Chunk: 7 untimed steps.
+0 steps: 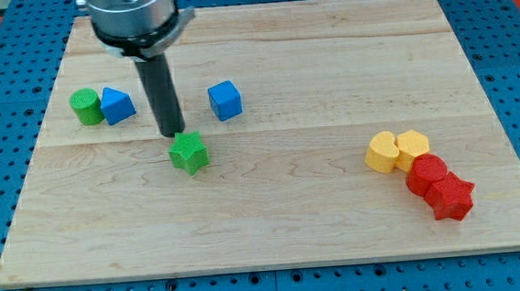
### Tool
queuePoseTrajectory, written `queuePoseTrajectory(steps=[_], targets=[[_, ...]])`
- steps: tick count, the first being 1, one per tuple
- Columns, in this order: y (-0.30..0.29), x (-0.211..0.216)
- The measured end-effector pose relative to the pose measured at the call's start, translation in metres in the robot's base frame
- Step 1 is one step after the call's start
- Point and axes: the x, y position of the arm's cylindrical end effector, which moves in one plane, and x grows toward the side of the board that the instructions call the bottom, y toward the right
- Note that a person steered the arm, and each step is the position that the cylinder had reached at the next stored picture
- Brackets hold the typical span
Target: Move the green star closer to the red circle
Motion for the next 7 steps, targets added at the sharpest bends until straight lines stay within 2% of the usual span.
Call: queuePoseTrajectory(steps=[1,2,4,5,6,7], targets=[[-0.003,0.043],[0.053,0.05],[0.078,0.016],[0.159,0.058],[0.209,0.078],[0.159,0.082]])
